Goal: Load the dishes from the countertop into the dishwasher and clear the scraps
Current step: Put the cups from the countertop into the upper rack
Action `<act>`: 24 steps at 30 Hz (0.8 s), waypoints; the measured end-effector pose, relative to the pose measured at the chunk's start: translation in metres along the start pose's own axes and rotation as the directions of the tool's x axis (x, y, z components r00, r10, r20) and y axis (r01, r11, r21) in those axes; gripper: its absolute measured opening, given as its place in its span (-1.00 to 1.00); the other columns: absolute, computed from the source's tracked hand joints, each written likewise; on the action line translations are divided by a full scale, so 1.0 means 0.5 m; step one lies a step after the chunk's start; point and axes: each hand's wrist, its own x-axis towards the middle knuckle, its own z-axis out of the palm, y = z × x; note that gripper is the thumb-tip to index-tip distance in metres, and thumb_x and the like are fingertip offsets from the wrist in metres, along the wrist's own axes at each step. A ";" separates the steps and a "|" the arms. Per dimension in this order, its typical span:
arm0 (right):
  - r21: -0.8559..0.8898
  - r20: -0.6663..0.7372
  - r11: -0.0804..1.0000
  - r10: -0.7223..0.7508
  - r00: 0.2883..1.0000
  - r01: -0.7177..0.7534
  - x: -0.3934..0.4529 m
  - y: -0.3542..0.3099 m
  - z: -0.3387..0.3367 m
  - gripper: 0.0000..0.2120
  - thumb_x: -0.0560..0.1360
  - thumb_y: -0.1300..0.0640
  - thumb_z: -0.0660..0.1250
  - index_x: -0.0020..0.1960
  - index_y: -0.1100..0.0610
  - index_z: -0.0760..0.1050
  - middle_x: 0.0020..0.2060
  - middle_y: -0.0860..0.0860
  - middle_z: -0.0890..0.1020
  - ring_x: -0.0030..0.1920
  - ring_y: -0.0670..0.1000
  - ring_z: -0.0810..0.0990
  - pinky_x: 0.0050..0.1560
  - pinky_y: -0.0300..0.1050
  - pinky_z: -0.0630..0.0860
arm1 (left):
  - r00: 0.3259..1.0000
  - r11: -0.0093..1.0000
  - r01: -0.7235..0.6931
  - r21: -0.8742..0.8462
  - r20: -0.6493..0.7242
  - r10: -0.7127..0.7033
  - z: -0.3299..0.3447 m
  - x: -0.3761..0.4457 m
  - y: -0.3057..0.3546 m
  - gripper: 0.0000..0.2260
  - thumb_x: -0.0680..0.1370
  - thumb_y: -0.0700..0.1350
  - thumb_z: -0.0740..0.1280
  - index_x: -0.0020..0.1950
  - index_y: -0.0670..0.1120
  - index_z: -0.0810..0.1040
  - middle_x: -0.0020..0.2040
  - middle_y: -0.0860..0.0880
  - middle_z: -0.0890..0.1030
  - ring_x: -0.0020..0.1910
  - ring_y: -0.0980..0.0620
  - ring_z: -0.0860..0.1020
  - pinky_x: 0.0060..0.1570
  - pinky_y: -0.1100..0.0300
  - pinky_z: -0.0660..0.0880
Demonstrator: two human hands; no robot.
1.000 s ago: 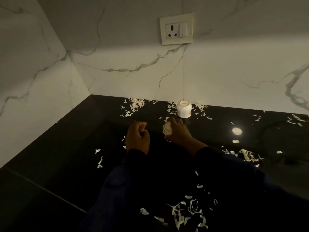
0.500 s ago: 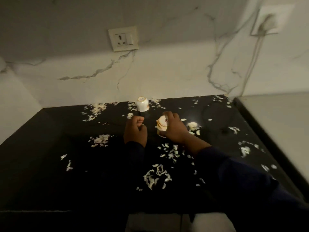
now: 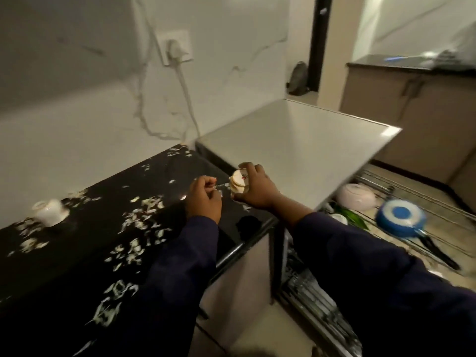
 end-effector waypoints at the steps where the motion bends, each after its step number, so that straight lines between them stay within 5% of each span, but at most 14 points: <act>1: 0.000 -0.028 0.999 0.036 0.999 -0.036 -0.011 0.028 -0.025 -0.24 0.33 0.02 0.49 0.41 0.09 0.20 0.28 0.16 0.35 0.26 0.20 0.42 0.24 -0.02 0.38 | 0.999 1.000 -0.017 0.001 0.036 0.017 0.030 -0.006 0.017 -0.79 0.46 -0.35 0.24 0.06 -0.21 0.53 0.10 -0.12 0.55 -0.03 0.05 0.50 0.00 0.28 0.39; 14: 0.062 -0.236 0.895 0.442 0.865 -0.441 -0.189 0.491 -0.327 -0.25 0.34 -0.01 0.48 0.41 0.10 0.20 0.32 0.16 0.30 0.27 0.17 0.40 0.25 0.01 0.42 | 0.931 0.984 -0.140 -0.114 0.323 0.170 0.475 -0.135 0.225 -0.79 0.42 -0.36 0.23 0.00 -0.20 0.54 0.02 -0.15 0.58 -0.04 -0.09 0.55 -0.02 0.18 0.42; 19: 0.033 -0.133 0.862 0.505 0.853 -0.506 -0.202 0.643 -0.326 -0.27 0.37 -0.02 0.45 0.41 0.11 0.19 0.28 0.15 0.29 0.25 0.19 0.39 0.23 0.03 0.41 | 0.948 0.996 -0.034 -0.084 0.313 0.058 0.602 -0.183 0.218 -0.82 0.44 -0.35 0.24 -0.03 -0.17 0.56 -0.01 -0.14 0.61 -0.02 -0.13 0.56 0.02 0.04 0.52; 24: 0.001 -0.005 0.848 0.529 0.848 -0.529 -0.189 0.726 -0.218 -0.28 0.39 -0.07 0.42 0.42 0.10 0.18 0.28 0.15 0.30 0.26 0.18 0.38 0.24 0.01 0.37 | 0.937 0.998 0.068 0.013 0.342 -0.068 0.660 -0.218 0.144 -0.84 0.49 -0.30 0.24 -0.01 -0.13 0.56 -0.04 -0.10 0.62 -0.06 -0.05 0.56 -0.12 0.20 0.45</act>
